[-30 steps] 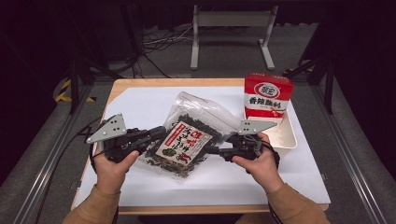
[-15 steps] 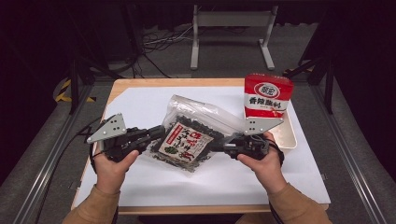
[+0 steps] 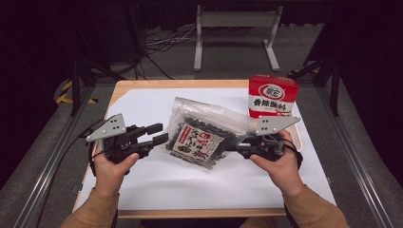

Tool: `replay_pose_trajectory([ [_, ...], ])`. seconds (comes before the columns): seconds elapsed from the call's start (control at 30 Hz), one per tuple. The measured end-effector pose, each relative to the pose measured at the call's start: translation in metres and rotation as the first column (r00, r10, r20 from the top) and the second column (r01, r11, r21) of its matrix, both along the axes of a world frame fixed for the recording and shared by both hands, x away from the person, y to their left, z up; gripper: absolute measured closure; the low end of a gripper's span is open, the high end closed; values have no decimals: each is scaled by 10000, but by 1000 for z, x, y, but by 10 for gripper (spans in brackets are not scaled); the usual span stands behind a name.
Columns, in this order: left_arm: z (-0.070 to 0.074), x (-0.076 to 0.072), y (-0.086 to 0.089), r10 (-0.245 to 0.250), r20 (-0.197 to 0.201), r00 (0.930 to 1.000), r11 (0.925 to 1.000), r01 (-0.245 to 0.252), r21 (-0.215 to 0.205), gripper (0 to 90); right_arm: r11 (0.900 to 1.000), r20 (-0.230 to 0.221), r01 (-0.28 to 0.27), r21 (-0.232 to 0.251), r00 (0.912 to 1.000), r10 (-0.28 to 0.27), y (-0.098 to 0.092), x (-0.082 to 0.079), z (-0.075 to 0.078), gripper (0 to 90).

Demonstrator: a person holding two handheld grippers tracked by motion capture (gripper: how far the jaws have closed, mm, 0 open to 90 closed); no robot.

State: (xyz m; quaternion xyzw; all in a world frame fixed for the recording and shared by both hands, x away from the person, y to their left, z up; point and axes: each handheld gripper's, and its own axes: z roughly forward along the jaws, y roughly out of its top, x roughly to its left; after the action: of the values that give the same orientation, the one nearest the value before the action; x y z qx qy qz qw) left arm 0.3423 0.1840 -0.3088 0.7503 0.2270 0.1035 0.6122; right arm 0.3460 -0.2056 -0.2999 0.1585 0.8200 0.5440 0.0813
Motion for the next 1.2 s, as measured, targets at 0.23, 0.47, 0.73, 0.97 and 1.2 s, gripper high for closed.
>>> replay_pose_trajectory([
  [0.23,-1,2,5,221,-89,9997,9998,-221,19,555,9952,241,853,-481,9962,-842,-25,0,20,782],
  [0.47,-3,4,8,397,-178,9991,9992,-396,47,538,9886,401,1298,-761,9911,-1270,-41,1,33,781],
  [0.73,-6,7,11,582,-298,9979,9983,-579,118,517,9794,603,1739,-1024,9839,-1684,-56,2,45,780],
  [0.97,-7,7,14,642,-423,9970,9979,-636,149,516,9663,757,2226,-1290,9738,-2143,-68,1,61,780],
  [1.2,-10,11,16,772,-466,9959,9968,-762,235,509,9536,805,2604,-1512,9647,-2507,-77,1,76,780],
])
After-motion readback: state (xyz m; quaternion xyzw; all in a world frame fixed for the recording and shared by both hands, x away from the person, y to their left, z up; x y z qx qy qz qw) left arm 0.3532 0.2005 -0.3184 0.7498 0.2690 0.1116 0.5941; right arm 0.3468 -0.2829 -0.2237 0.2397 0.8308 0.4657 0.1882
